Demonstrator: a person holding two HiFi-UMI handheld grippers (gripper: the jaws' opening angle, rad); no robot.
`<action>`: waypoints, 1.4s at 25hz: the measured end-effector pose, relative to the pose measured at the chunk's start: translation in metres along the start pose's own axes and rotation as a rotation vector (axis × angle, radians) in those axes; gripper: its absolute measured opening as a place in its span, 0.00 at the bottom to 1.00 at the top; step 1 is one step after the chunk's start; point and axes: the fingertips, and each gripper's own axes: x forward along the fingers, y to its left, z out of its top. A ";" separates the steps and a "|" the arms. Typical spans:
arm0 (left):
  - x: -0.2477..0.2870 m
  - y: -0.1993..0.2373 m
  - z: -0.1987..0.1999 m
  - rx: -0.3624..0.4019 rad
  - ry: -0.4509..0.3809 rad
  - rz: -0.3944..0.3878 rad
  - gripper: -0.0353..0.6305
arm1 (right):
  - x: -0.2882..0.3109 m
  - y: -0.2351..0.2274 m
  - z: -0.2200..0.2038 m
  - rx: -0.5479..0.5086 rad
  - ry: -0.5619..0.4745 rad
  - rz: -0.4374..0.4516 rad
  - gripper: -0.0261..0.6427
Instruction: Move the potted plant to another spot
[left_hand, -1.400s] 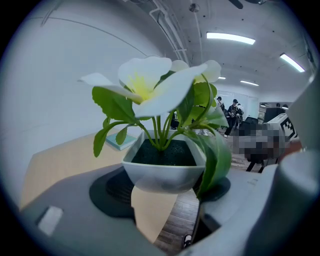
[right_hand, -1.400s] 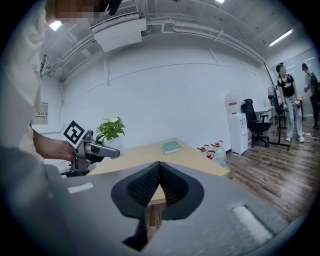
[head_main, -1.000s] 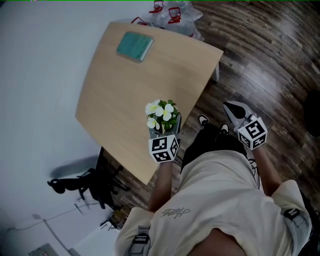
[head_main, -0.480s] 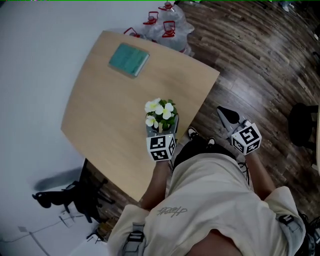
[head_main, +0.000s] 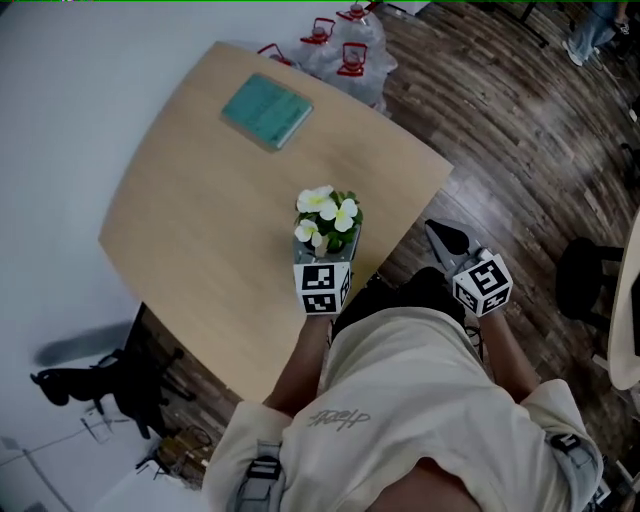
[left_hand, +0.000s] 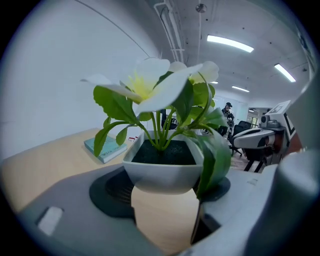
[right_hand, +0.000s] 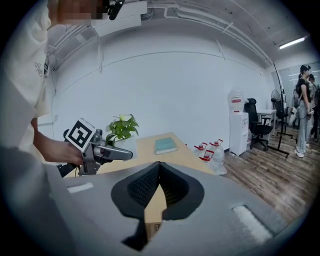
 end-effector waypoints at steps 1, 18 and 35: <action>0.003 0.002 0.000 0.003 0.001 0.003 0.59 | 0.004 -0.002 -0.001 -0.001 0.007 0.002 0.04; 0.059 0.038 0.033 -0.139 0.050 0.231 0.59 | 0.093 -0.074 0.051 -0.195 0.070 0.302 0.04; 0.149 0.022 0.039 -0.228 0.113 0.376 0.59 | 0.131 -0.181 0.072 -0.189 0.049 0.489 0.04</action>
